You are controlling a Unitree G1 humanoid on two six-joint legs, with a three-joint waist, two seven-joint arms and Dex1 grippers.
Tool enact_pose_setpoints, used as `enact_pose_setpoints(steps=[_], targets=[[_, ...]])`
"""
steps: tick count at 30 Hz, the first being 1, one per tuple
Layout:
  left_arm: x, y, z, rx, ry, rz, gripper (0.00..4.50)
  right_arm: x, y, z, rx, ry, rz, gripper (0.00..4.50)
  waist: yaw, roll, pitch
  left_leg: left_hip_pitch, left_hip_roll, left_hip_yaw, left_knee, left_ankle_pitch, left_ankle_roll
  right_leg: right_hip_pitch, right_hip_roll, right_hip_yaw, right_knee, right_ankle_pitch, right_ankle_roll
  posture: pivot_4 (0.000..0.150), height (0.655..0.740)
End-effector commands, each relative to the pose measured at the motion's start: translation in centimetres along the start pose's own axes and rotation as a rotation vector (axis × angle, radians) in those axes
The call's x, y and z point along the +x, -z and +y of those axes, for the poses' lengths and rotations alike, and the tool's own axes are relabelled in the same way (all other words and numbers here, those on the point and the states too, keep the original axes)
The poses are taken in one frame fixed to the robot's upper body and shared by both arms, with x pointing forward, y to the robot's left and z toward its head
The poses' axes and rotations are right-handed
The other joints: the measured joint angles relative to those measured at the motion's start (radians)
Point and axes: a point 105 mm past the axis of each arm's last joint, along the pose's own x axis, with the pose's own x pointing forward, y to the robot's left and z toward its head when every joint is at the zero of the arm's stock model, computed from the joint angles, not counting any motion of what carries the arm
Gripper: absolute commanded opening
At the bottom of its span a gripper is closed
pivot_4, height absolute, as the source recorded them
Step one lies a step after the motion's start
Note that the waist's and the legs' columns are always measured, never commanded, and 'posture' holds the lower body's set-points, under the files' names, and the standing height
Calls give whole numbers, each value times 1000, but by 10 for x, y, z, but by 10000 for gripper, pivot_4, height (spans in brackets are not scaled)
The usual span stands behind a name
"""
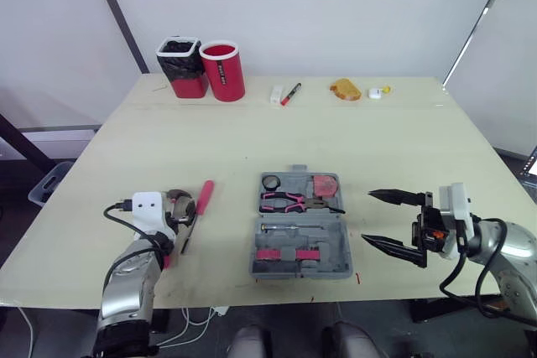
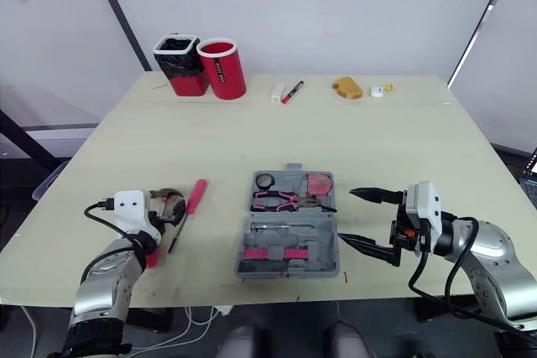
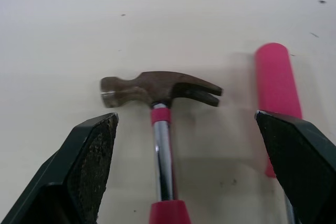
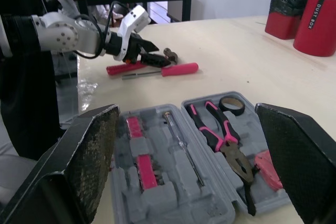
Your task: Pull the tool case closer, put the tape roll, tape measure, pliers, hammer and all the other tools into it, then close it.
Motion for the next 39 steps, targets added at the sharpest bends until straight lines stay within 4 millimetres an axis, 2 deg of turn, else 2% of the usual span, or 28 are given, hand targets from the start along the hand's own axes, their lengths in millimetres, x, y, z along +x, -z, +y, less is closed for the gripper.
enact_pose_setpoints(steps=[1,2,6,28,29,30,32,33,39], targets=[[5,3,6,-18,-17,34,39495,0,-6,1,-40,5,-14,45000,0,0,0,0,0,0,0,0,0,0,0,0,0,0,0,1500,7400],[7,2,5,-23,-17,35,36256,1,-6,1,-40,6,-14,45000,0,0,0,1,0,0,0,0,0,1,0,-1,0,0,0,1500,7400],[10,4,9,-28,-42,61,17721,1,-6,2,-41,18,-13,45000,1,0,0,1,0,-1,0,0,0,1,0,-1,0,0,0,1500,7400],[24,6,12,-46,3,163,17721,2,-6,0,-65,45,-4,45000,1,1,-1,3,0,-1,0,0,0,3,0,-2,0,0,0,1500,7400],[24,6,12,-48,3,164,12309,3,-6,0,-65,45,-4,45000,1,1,-1,3,0,-1,0,0,0,3,0,-2,0,0,0,1500,7400],[24,6,12,-51,4,164,11364,3,-6,0,-66,45,-4,45000,1,2,-1,3,0,-1,0,0,0,4,0,-2,0,0,0,1500,7400],[24,7,12,-56,3,167,1515,3,-6,0,-67,45,-4,45000,2,3,-2,3,0,-1,0,0,0,4,0,-2,0,0,0,1500,7400],[24,7,12,-59,2,169,40,3,-6,-1,-68,45,-4,45000,2,4,-2,3,0,-1,0,0,0,4,0,-2,0,0,0,1500,7400],[23,4,16,-77,-3,157,40,4,-6,0,-69,42,-6,45000,0,4,-2,4,0,-2,0,0,0,4,0,-2,0,0,0,1500,7400]])
